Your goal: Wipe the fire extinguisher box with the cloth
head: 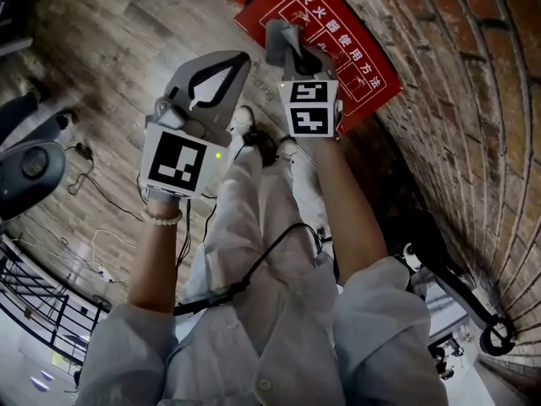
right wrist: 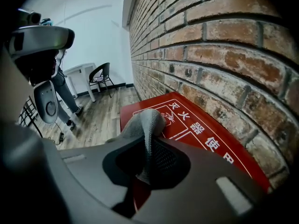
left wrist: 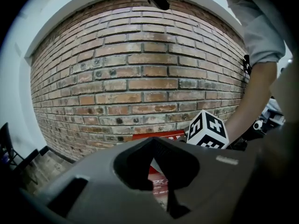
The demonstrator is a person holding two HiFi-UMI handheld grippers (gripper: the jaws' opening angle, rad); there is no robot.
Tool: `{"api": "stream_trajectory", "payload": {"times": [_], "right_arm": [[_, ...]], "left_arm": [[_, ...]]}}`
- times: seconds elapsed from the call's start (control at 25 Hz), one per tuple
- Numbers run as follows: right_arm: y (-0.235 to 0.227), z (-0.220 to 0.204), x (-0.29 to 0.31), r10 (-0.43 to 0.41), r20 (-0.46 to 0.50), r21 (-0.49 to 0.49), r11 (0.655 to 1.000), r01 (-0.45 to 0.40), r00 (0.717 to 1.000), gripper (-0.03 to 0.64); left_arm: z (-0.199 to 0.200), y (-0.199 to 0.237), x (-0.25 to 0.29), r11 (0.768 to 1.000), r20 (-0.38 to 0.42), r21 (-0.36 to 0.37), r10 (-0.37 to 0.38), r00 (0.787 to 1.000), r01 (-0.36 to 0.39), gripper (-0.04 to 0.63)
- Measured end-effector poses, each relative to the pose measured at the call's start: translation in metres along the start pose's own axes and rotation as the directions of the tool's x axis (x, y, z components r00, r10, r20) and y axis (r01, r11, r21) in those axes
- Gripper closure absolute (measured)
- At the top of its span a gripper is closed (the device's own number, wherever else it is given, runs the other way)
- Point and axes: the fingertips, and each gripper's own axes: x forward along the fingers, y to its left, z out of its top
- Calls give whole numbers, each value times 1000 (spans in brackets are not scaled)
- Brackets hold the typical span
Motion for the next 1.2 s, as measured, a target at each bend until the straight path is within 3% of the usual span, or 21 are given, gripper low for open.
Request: {"api": "stream_trajectory", "payload": {"times": [1.2], "right_arm": [[-58, -100, -92, -84, -36, 72, 994, 86, 996, 591]], "left_arm": [[27, -101, 25, 994, 18, 67, -88, 996, 86, 598]]}}
